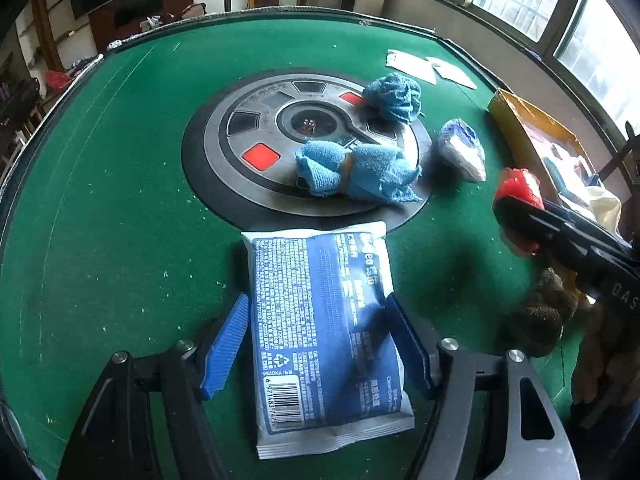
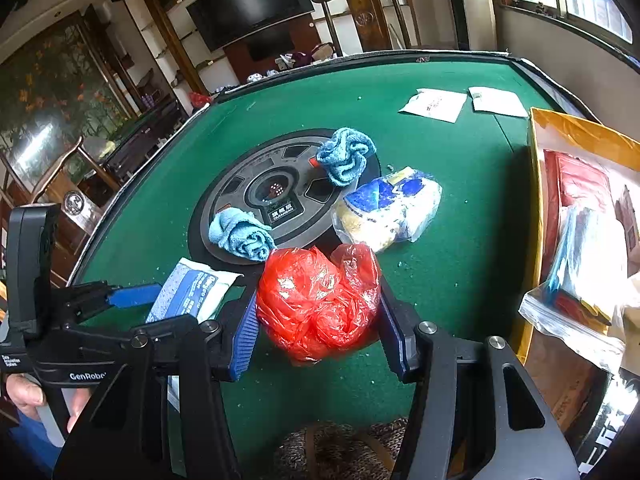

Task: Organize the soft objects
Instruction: 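Grasp the red plastic bag with the right gripper while the left grips the printed bag, then lift both bags, carry them into the box and open both grippers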

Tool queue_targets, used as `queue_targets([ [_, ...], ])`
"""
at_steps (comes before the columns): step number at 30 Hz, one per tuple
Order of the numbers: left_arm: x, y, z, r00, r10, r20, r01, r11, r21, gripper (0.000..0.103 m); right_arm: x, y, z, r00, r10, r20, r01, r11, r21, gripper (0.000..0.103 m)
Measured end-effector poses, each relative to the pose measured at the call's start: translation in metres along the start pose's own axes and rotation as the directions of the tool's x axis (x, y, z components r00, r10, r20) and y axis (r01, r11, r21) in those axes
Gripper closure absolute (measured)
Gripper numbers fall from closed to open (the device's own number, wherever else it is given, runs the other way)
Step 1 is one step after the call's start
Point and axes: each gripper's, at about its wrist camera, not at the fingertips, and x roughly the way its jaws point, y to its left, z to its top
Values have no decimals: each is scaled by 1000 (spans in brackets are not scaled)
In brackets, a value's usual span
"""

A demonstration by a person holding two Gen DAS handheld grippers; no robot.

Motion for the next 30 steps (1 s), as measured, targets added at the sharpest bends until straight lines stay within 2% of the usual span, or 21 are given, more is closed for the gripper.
queue_targets([
  [10, 12, -12, -3, 999, 37, 0, -37, 999, 36, 23, -3, 1, 0, 1000, 4, 14, -4, 1000, 2, 50],
  [14, 16, -21, -6, 996, 89, 29, -91, 993, 73, 21, -4, 2, 0, 1000, 6, 18, -7, 1000, 4, 50],
  [17, 14, -20, -10, 995, 90, 52, -93, 993, 67, 21, -4, 2, 0, 1000, 10, 17, -10, 1000, 3, 50],
  [20, 12, -18, -11, 995, 85, 58, -88, 994, 67, 23, -4, 2, 0, 1000, 12, 17, -12, 1000, 2, 50],
  [24, 5, -18, -12, 992, 88, 86, -94, 993, 76, 36, -6, 2, 0, 1000, 14, 25, -14, 1000, 4, 50],
  [30, -2, -15, -11, 991, 67, 117, -75, 995, 63, 37, -8, 3, 0, 999, 13, 35, -13, 1000, 5, 50],
])
